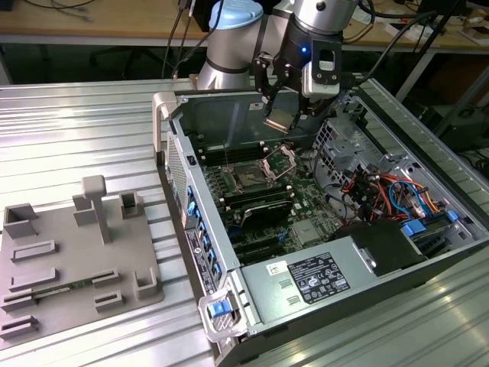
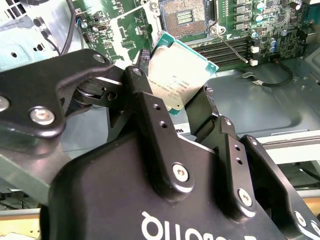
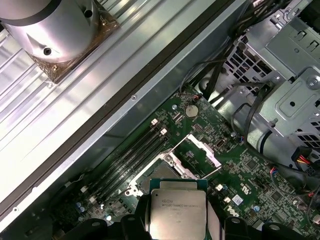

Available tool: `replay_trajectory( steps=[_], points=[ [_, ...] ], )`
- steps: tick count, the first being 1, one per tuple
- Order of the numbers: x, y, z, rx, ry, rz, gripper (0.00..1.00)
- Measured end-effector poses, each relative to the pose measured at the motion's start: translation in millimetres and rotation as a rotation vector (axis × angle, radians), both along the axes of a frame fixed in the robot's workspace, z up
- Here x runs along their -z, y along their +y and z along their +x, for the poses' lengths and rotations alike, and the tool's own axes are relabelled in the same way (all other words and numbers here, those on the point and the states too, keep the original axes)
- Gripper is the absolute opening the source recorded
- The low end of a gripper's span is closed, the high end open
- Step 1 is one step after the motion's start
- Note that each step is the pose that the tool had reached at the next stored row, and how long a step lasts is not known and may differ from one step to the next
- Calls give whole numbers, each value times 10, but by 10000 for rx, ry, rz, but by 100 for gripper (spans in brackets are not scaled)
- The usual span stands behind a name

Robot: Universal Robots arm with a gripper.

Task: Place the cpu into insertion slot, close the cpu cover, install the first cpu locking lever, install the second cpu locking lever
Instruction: 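Place the cpu into insertion slot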

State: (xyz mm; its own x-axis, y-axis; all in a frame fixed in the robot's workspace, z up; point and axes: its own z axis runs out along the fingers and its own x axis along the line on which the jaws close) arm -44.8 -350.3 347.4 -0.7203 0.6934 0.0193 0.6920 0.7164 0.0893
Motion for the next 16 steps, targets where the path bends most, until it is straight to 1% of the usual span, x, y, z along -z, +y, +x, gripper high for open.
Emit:
replay_trajectory(
  steps=[11,16],
  points=[
    [4,0,-1,16,0,0,55],
    [10,0,-5,198,0,-1,55]
  ],
)
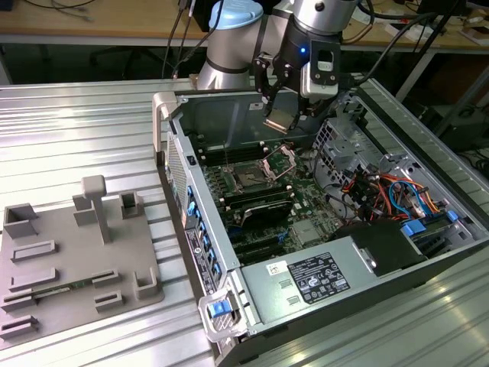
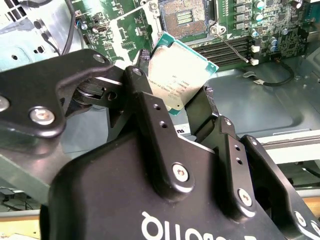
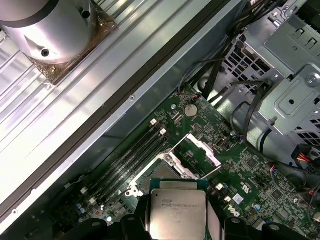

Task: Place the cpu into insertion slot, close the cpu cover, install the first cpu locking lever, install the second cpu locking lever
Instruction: 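Place the cpu into insertion slot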

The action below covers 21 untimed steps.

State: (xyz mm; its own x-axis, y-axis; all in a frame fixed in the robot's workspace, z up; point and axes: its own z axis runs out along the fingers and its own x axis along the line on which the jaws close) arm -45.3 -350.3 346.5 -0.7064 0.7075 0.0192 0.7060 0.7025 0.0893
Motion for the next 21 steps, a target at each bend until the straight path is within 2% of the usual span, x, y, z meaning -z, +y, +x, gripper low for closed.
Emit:
replay_trajectory(
  steps=[4,13,17,21],
  points=[
    [3,0,-3,290,1,0,55],
    [10,0,-16,1382,0,0,55],
    [13,0,-19,1685,0,0,55],
    [15,0,-21,1807,1,-1,55]
  ],
)
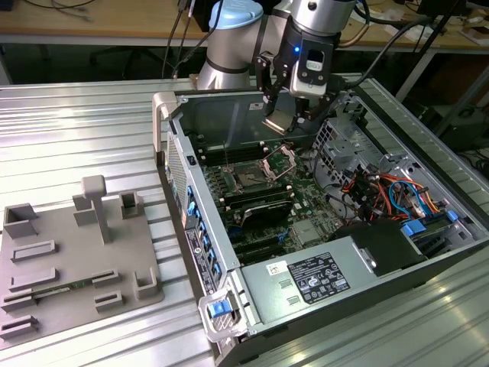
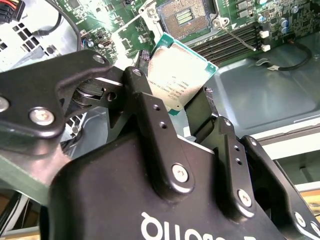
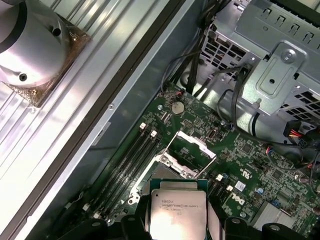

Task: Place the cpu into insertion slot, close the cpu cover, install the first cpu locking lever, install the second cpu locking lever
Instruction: 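Place the cpu into insertion slot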

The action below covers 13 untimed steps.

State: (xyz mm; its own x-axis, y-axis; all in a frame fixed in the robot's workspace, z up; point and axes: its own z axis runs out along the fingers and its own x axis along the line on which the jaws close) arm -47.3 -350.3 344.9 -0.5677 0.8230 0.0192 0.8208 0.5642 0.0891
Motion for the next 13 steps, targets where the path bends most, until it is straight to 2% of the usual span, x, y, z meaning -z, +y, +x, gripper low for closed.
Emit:
replay_trajectory(
  steps=[9,13],
  points=[
    [4,0,0,35,-2,2,55],
    [13,0,0,434,-1,1,55]
  ],
)
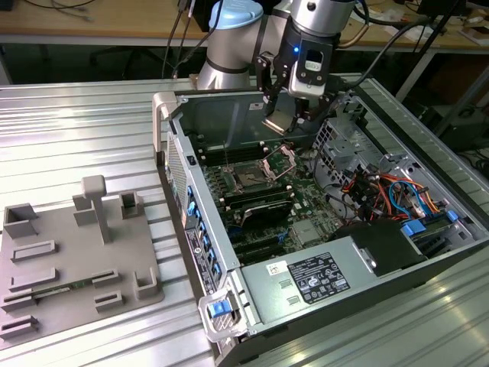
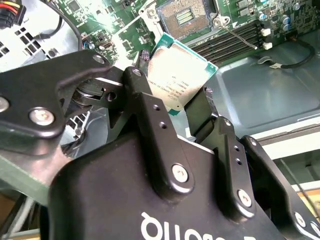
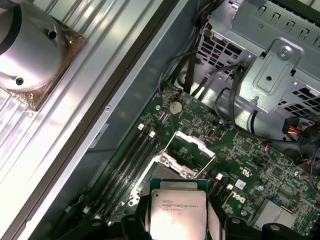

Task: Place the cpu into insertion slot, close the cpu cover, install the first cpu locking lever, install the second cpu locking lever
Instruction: 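Place the cpu into insertion slot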

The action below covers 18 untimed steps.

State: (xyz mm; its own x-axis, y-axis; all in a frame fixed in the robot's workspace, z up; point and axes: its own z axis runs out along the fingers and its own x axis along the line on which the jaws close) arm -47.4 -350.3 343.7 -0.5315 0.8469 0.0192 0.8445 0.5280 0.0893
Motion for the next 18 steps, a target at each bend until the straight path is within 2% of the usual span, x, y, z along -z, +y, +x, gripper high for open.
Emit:
replay_trajectory(
  steps=[3,7,8,18],
  points=[
    [14,0,0,654,1,0,55],
    [26,0,0,1132,0,-1,55],
    [43,0,0,1813,0,-1,55],
    [43,0,0,1861,0,0,55]
  ],
)
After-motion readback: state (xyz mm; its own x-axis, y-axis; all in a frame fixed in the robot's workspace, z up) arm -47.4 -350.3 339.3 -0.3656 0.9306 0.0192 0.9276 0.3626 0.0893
